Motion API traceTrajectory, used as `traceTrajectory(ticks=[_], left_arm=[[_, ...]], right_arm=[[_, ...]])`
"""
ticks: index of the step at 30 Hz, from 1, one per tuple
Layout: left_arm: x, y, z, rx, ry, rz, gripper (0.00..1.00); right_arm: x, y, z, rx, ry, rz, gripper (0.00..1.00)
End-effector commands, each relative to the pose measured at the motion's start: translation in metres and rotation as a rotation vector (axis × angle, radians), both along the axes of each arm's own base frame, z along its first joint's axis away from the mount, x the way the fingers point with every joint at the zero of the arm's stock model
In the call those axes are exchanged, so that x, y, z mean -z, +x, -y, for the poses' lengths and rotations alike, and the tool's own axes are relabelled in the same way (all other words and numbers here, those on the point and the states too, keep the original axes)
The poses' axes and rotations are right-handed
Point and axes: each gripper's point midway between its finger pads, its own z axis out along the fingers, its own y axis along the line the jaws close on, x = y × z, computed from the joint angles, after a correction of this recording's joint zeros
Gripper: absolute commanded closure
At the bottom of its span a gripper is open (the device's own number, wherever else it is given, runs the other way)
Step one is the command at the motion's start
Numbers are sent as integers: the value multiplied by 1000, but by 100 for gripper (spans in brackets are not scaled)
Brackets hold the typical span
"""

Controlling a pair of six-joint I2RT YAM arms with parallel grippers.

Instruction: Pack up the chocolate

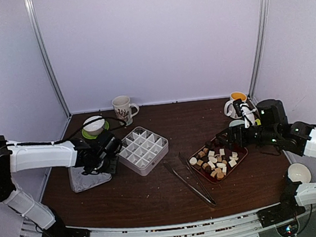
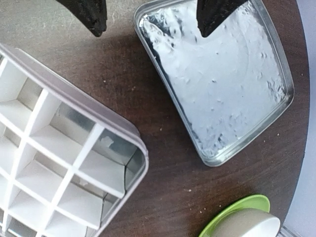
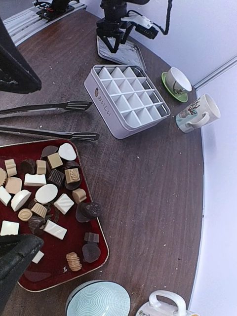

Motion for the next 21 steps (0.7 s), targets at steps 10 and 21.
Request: traceTrajectory(ticks=[10,21], left_arm=[[-56,74,13,123,-418,56,29],[-50,119,28,192,-408,65,30]], right_arm=[[-6,-1,-4,-12,6,-5,0],[28,-31,-15,-36,-3,-121,1]])
